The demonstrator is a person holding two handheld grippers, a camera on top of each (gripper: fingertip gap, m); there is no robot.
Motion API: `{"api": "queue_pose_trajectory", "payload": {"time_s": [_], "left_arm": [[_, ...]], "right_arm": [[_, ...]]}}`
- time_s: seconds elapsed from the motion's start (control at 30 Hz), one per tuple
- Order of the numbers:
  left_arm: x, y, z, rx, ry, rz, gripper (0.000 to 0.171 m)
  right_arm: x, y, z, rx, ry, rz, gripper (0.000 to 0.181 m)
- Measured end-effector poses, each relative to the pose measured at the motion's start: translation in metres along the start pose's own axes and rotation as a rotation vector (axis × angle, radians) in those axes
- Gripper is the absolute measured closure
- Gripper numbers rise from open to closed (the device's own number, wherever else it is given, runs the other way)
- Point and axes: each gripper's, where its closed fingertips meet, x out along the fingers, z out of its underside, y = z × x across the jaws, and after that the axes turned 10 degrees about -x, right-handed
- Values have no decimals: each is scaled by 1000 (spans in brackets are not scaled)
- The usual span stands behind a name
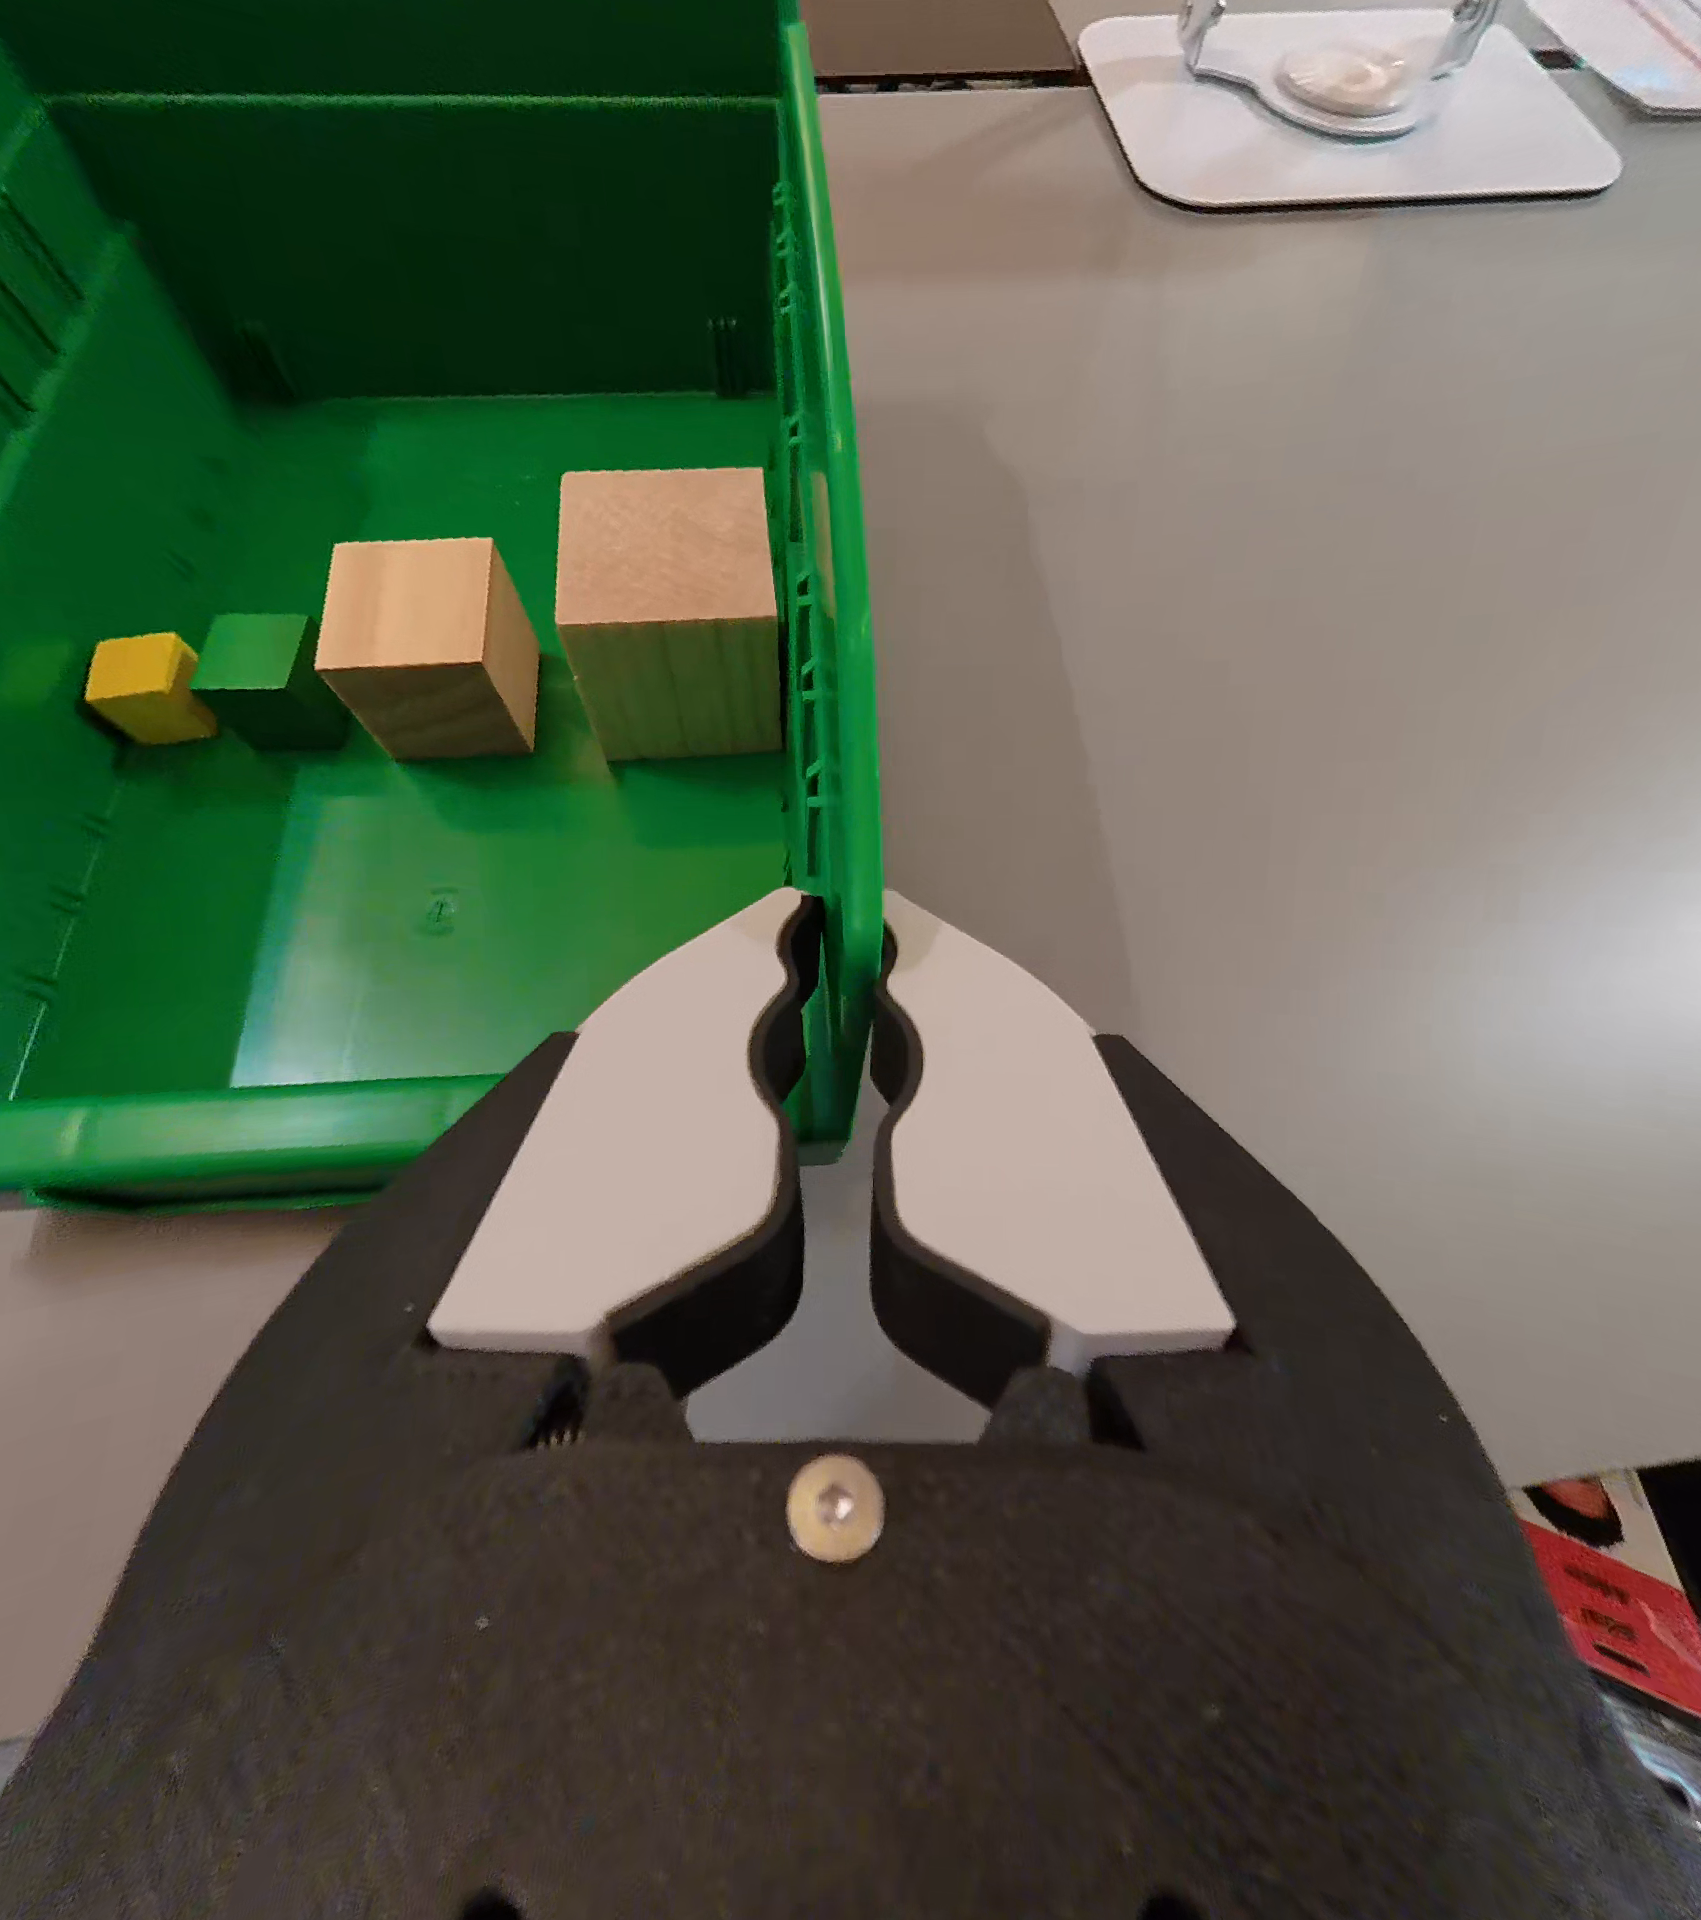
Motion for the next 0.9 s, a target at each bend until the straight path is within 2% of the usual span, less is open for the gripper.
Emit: {"api": "queue_pose_trajectory", "payload": {"time_s": [0.3,0.5,0.9], "left_arm": [[-2,26,6,7,5,160,156],[4,38,6,99,11,183,154],[6,41,6,125,11,189,153]], "right_arm": [[3,-11,1,91,7,-65,147],[5,-15,4,123,-2,-87,148],[7,-17,7,143,-14,-103,147]]}}
